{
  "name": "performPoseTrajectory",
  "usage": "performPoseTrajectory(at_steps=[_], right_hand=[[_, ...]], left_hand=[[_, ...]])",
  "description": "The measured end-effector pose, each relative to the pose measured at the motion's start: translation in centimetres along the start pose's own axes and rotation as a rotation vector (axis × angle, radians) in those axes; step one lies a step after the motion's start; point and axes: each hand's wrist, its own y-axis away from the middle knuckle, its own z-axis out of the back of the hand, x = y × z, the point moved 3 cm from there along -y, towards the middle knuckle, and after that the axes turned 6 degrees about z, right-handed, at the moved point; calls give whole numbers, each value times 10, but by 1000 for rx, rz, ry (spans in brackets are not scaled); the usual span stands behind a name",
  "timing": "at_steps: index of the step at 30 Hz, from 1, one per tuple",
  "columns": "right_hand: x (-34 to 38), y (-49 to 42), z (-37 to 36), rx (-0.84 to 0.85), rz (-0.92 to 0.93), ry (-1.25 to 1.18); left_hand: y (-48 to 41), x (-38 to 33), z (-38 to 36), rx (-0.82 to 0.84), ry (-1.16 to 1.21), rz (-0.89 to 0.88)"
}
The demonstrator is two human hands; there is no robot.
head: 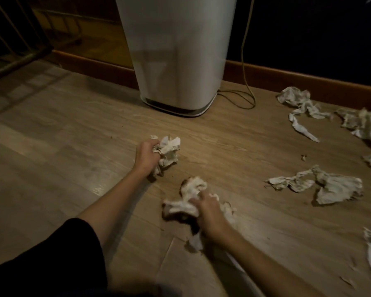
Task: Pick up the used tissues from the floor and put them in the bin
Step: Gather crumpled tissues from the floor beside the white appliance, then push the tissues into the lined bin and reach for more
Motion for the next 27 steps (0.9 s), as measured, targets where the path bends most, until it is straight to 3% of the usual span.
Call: performPoseTrajectory(at_steps=[3, 7, 14, 18, 21, 27], right_hand=[[0, 22, -24, 55, 84, 167], [-16, 10, -6, 107, 150, 151], [-25, -72, 124, 219, 150, 208], [-27, -95, 220, 104, 128, 277], [-41, -82, 276, 134, 95, 330], [-105, -30, 340, 61, 35, 239]], left_hand=[[-1, 6, 10, -14, -11, 8], [-5, 16, 22, -32, 17, 76], [-39, -18, 42, 57, 67, 35], [-62, -87, 42, 129, -48, -152], [-56, -156, 34, 171, -166, -330], [-1, -279, -22, 396, -275, -551]])
